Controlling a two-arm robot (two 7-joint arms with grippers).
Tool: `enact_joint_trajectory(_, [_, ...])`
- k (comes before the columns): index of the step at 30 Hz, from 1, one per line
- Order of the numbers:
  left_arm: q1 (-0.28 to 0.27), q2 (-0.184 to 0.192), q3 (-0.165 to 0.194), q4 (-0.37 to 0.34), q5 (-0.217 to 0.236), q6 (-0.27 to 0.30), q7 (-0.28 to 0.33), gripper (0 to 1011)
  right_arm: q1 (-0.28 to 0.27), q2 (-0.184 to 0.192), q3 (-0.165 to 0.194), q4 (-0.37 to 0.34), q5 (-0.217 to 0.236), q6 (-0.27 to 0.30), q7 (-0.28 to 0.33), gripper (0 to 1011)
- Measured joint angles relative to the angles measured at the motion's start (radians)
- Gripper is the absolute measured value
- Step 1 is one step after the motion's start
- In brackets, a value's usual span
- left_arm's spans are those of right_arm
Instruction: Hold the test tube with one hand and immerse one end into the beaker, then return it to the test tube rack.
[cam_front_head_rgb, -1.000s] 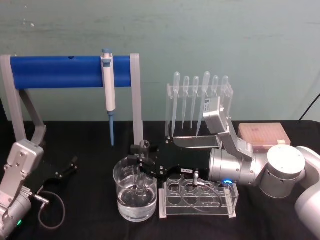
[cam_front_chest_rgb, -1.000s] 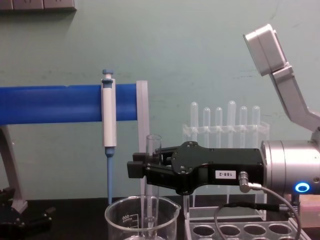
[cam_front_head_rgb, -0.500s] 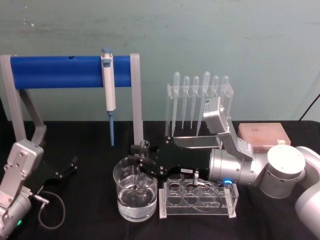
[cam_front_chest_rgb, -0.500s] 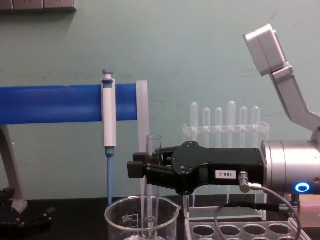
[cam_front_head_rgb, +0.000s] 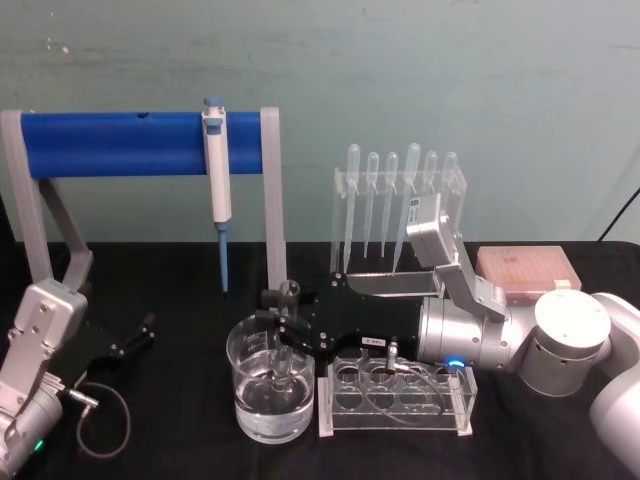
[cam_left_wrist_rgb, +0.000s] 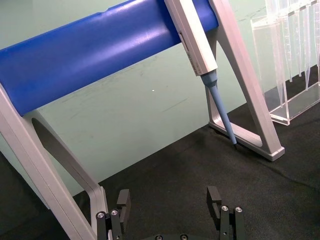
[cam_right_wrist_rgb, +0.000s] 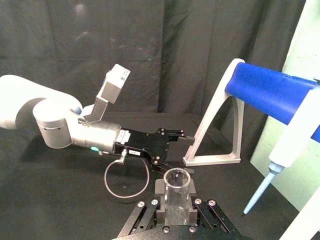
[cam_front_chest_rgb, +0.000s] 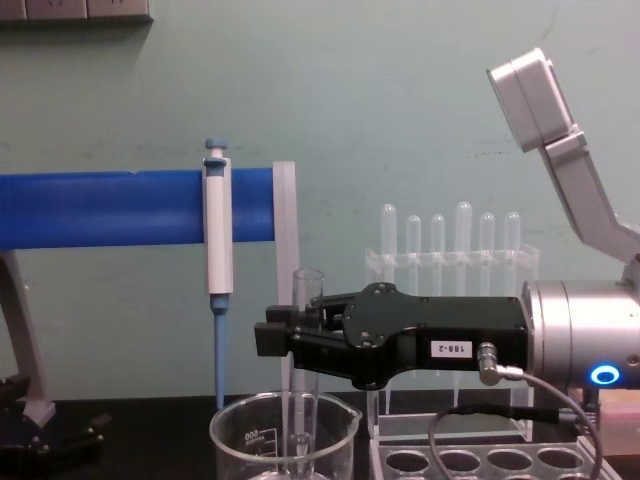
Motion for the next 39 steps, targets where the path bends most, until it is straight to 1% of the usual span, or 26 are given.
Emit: enact_joint_trajectory(39, [0.000,0.000,0.000,0.000,0.000,0.000,0.000,1000,0.000,0.000,0.000,0.000,0.000,0.000,-0.001,224])
